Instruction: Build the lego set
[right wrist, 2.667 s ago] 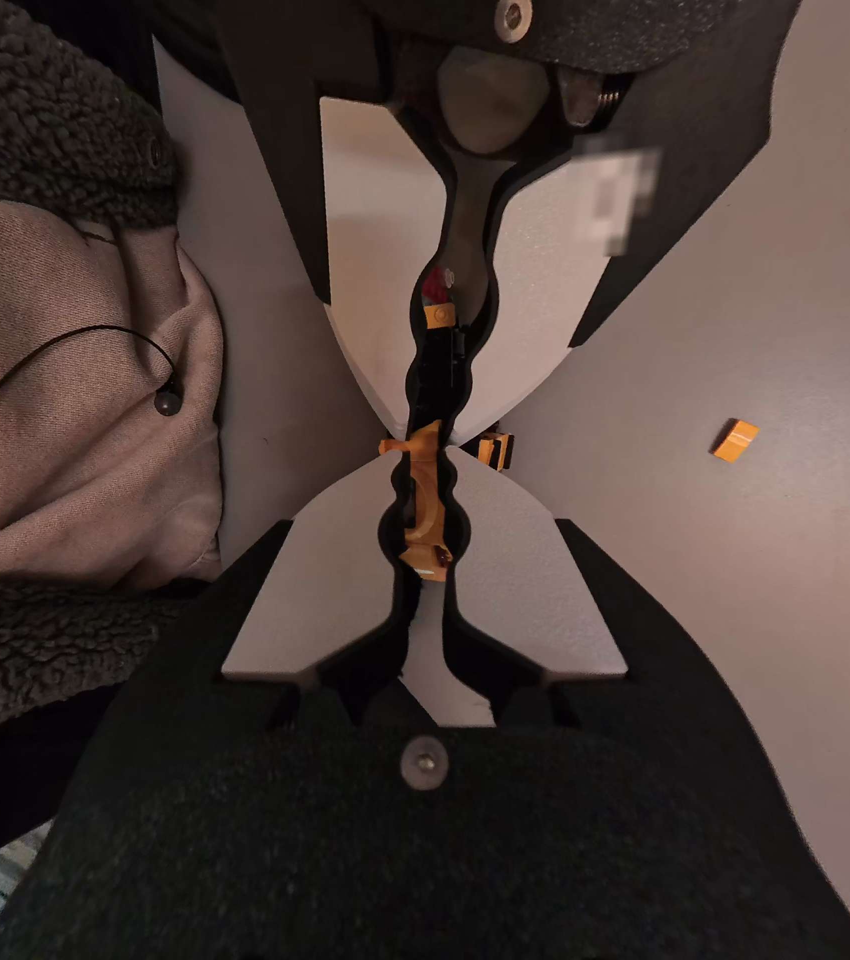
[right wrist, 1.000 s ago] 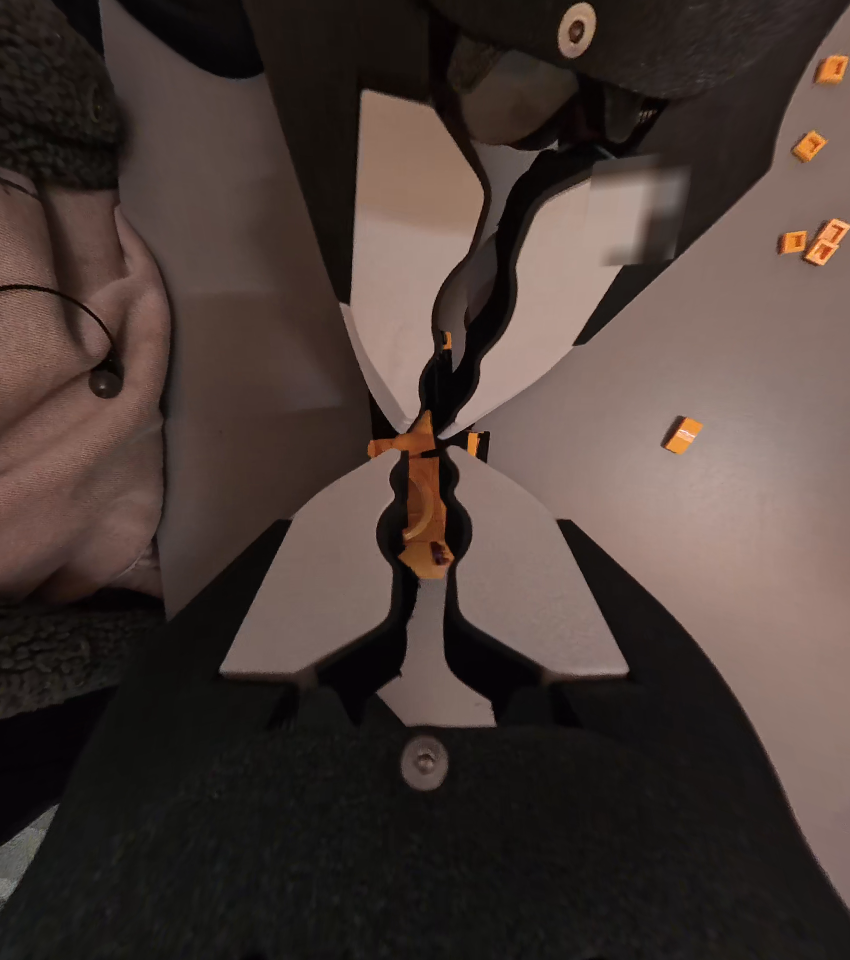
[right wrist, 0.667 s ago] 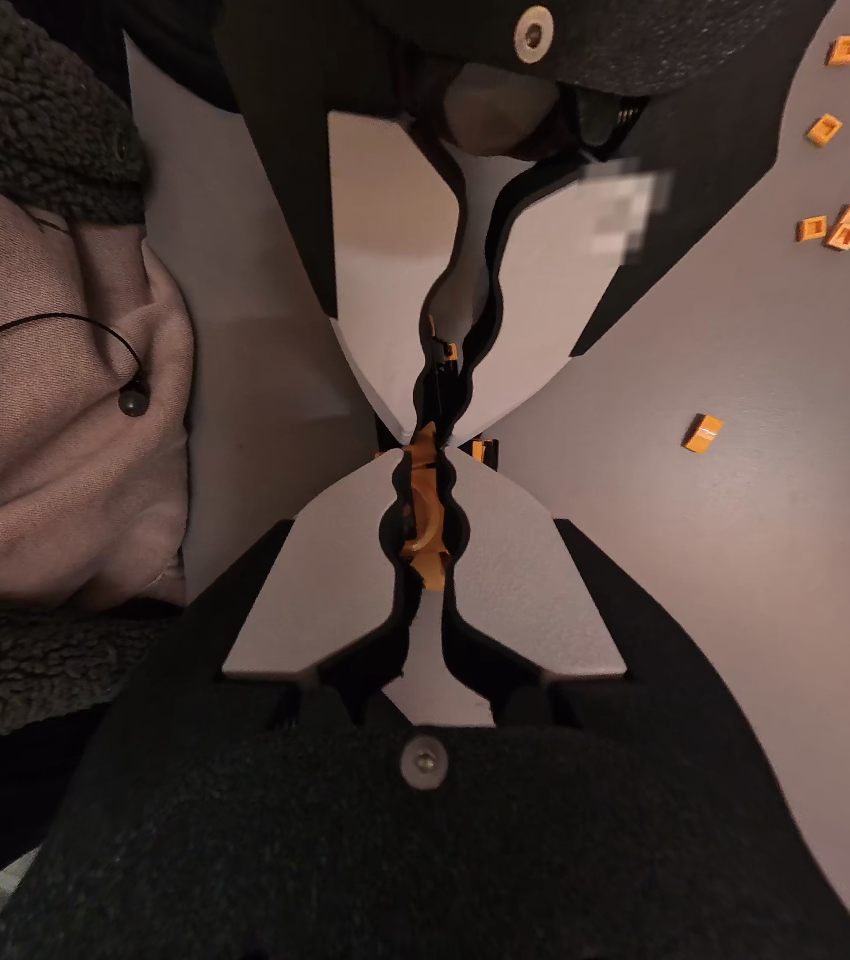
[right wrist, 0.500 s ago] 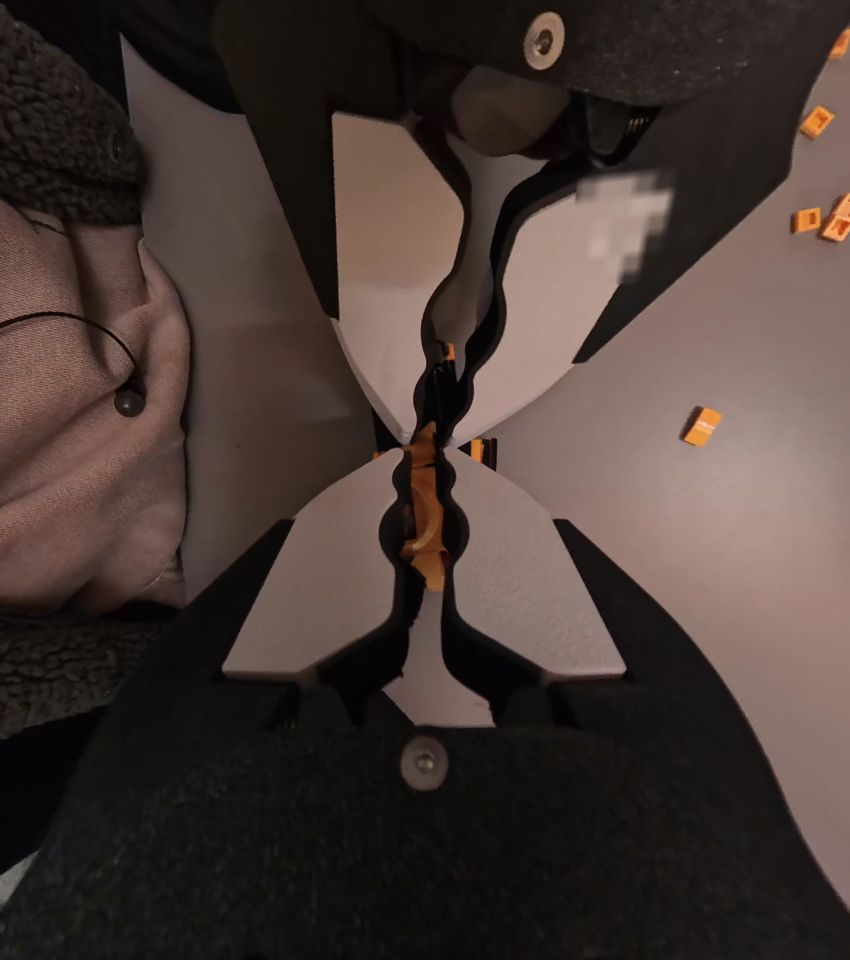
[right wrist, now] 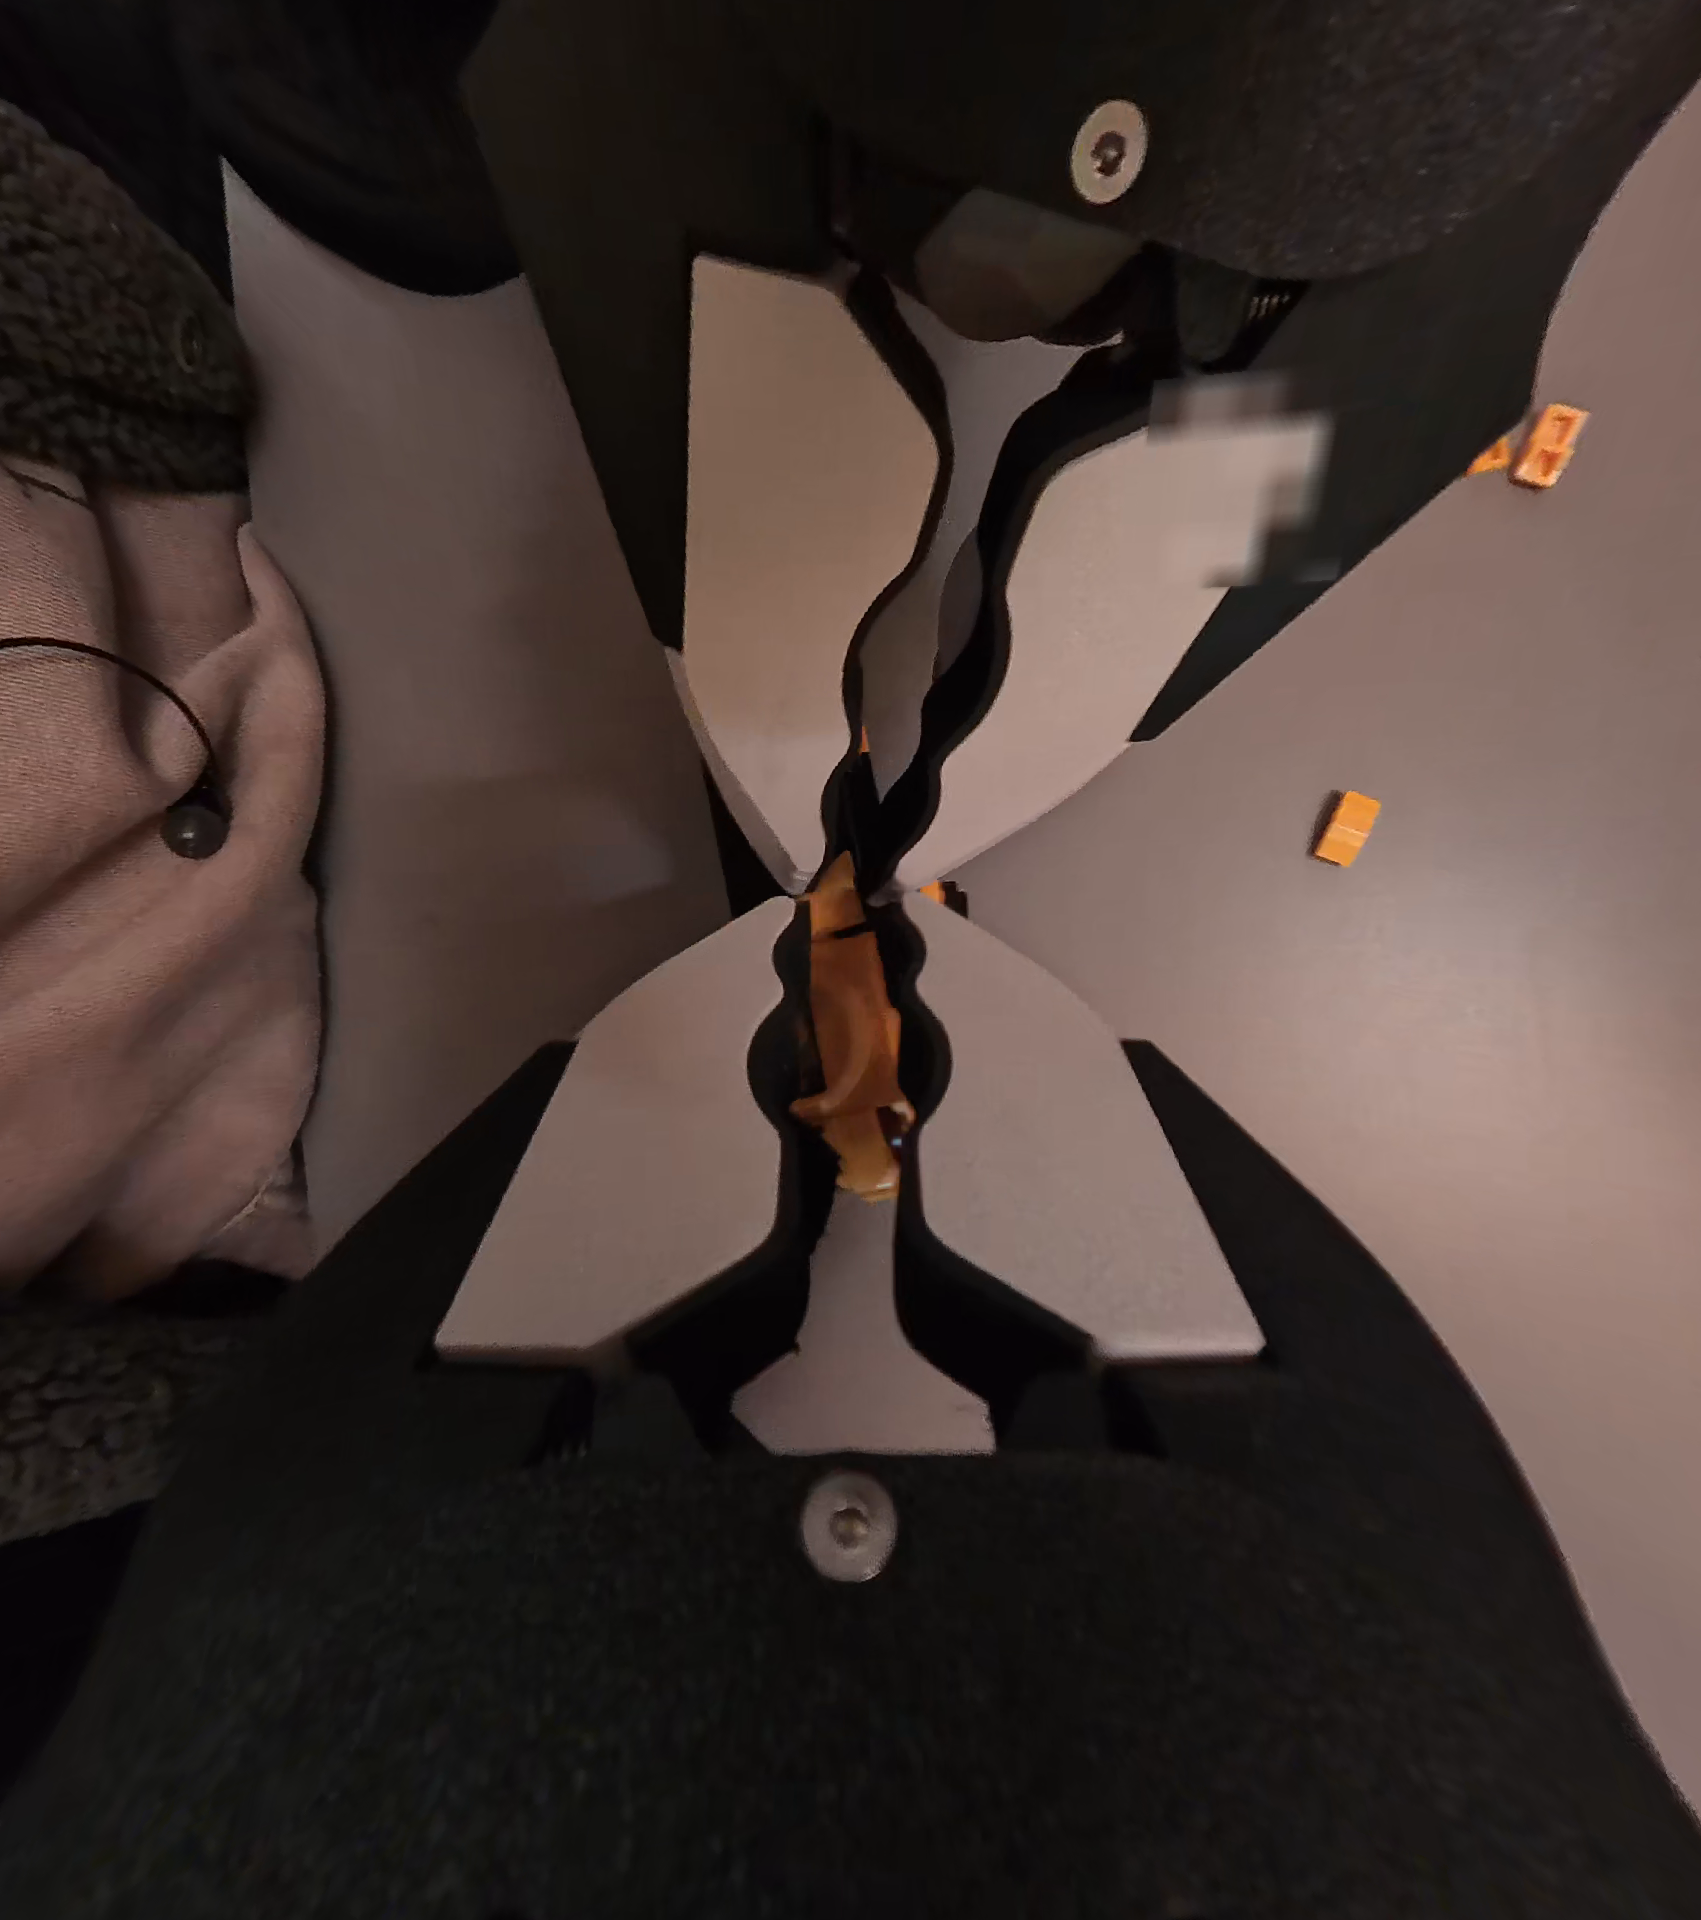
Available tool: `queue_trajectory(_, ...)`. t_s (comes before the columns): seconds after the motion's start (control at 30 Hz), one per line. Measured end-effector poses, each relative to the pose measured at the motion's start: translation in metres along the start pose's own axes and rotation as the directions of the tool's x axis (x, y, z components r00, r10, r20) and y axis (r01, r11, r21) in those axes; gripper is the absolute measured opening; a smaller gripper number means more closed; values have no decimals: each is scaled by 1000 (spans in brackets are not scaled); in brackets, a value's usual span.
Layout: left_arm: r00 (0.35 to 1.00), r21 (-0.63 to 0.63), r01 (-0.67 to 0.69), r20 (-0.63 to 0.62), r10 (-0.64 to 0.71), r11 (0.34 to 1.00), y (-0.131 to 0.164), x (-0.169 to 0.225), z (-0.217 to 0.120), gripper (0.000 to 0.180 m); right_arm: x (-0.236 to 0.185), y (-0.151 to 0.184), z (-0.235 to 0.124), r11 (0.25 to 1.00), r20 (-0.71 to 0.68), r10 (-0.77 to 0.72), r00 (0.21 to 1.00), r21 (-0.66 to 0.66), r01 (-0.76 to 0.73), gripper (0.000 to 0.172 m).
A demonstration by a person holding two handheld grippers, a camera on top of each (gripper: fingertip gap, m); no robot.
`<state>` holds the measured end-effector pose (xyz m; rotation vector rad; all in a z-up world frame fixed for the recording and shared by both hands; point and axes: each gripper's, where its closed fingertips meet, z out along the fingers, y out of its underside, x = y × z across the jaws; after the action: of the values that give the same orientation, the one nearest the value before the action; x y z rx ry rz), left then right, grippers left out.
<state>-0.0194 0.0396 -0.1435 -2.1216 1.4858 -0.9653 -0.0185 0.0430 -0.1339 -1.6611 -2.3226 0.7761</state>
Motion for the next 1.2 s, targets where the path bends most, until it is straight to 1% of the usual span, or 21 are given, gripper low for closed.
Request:
queue_trajectory(0.03,1000,-4,-1,2,1,1000,-1,0,1,8,1,0,0,1000,-9,-1,1000,5,2,15)
queue_trajectory(0.2,1000,-14,-3,6,3,1000,-3,-1,4,7,1,3,-1,998,3,14,1000,59,-15,14)
queue_trajectory(0.37,999,12,-12,31,12,1000,-5,-4,5,9,0,2,-3,977,32,51,998,207,-57,9)
queue_trajectory(0.47,999,36,-24,49,22,999,-8,-6,4,7,1,-4,-14,939,53,85,995,330,-98,9)
queue_trajectory(0.5,998,39,-28,50,26,999,-9,-6,4,7,3,-4,-18,931,54,98,994,347,-110,9)
queue_trajectory(0.6,999,43,-32,39,31,999,-11,-4,4,6,8,13,-20,951,-14,63,998,305,-56,14)
queue_trajectory(0.67,999,36,-38,36,37,999,-12,-4,5,7,7,21,-21,956,-32,49,998,292,-38,18)
queue_trajectory(0.83,1000,31,-17,26,16,999,-14,-4,5,8,8,33,-23,955,-74,46,996,296,-22,21)
queue_trajectory(0.93,1000,44,1,29,-2,999,-14,-3,3,10,6,34,-22,949,-91,40,995,316,-10,21)
queue_trajectory(1.07,998,82,21,58,-26,996,-14,-1,2,12,5,34,-23,939,-105,26,994,344,12,24)
queue_trajectory(1.2,992,111,-19,124,6,994,-17,0,0,19,5,37,-23,928,-99,-7,995,370,43,35)
